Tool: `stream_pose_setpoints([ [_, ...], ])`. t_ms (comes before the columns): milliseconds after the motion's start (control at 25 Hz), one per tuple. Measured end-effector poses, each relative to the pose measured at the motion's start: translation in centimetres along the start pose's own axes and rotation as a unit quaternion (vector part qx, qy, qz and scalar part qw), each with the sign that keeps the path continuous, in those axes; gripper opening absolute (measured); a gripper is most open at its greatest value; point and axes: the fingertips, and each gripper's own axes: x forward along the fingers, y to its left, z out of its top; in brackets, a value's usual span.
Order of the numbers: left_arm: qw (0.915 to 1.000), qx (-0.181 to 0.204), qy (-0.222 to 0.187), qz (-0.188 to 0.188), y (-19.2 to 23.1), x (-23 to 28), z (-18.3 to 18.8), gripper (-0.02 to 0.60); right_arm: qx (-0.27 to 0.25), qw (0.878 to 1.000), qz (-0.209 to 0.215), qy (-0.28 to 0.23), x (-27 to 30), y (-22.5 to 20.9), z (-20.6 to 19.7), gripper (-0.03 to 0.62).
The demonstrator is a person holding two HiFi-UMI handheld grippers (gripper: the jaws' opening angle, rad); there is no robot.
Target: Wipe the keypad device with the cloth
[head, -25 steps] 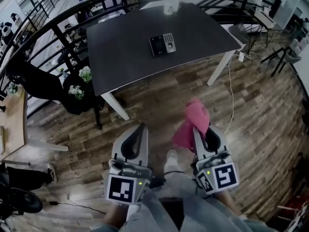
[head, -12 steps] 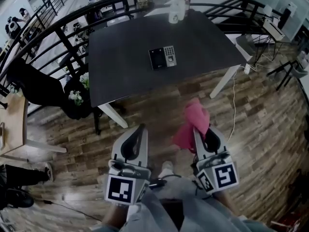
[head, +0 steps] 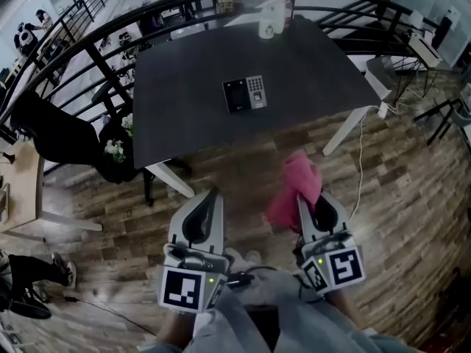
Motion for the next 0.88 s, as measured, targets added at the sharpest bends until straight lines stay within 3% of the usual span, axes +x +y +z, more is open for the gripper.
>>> stream_pose_setpoints([
  [440,1.0000,0.000,0.002,-0.009,-0.8,2.0,-0.5,0.003,0.007,1.000,-0.007,-0.002,0.4,-2.1,-0.6,0.071],
  [600,0.9996,0.011,-0.014,-0.020,-0.4,4.0,-0.1,0.003,0.007,1.000,-0.021,-0.004,1.5,-3.4,-0.4,0.071],
  [880,0.9992,-0.003,-0.010,-0.039,0.2,8.5,-0.1,0.003,0.005,0.999,-0.039,-0.011,4.2,-5.9,0.7,0.071],
])
